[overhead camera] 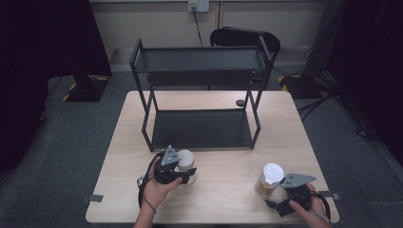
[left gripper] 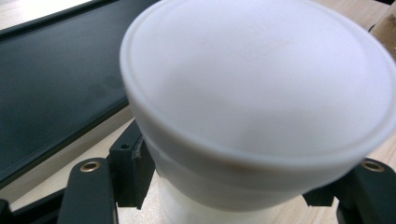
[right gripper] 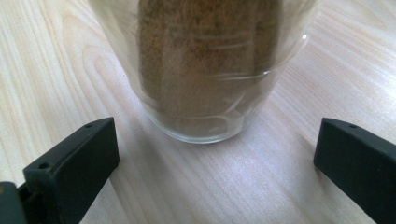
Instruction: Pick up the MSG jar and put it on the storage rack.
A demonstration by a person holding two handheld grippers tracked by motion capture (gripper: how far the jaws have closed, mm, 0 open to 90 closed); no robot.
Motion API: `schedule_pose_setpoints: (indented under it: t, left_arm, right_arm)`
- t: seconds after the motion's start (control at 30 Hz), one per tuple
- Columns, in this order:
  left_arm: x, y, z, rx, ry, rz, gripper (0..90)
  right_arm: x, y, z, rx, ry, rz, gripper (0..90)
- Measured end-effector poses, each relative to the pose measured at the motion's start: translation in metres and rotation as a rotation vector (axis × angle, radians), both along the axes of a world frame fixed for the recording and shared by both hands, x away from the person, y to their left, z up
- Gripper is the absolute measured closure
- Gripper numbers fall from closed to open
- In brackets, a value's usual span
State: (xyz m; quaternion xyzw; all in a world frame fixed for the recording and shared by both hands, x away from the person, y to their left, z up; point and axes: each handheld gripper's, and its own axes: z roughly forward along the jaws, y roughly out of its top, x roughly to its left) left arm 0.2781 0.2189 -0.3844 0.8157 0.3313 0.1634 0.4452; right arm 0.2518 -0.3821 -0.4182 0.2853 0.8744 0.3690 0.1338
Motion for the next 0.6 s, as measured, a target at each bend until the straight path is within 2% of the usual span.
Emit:
schedule_pose_setpoints:
  t: [0.13, 0.23, 0.4, 0.5, 0.6]
  left_arm:
    - [0.0, -0.003, 0.003, 0.017, -0.002, 0.0, 33.4]
    - [0.003, -0.004, 0.008, 0.027, 0.01, -0.001, 33.6]
    - [0.01, -0.002, 0.011, 0.0, 0.038, 0.009, 33.9]
    - [0.012, -0.005, 0.015, 0.012, 0.027, 0.018, 34.0]
    - [0.015, -0.006, 0.018, 0.007, 0.029, 0.024, 34.2]
  right_arm:
    - [0.0, 0.0, 0.0, 0.0, 0.0, 0.0, 0.0]
    - [0.0, 0.0, 0.0, 0.0, 0.0, 0.0, 0.0]
    - [0.0, 0.0, 0.0, 0.0, 0.0, 0.0, 0.0]
    - [0.0, 0.0, 0.0, 0.0, 0.0, 0.0, 0.0]
    - [0.0, 0.0, 0.0, 0.0, 0.0, 0.0, 0.0]
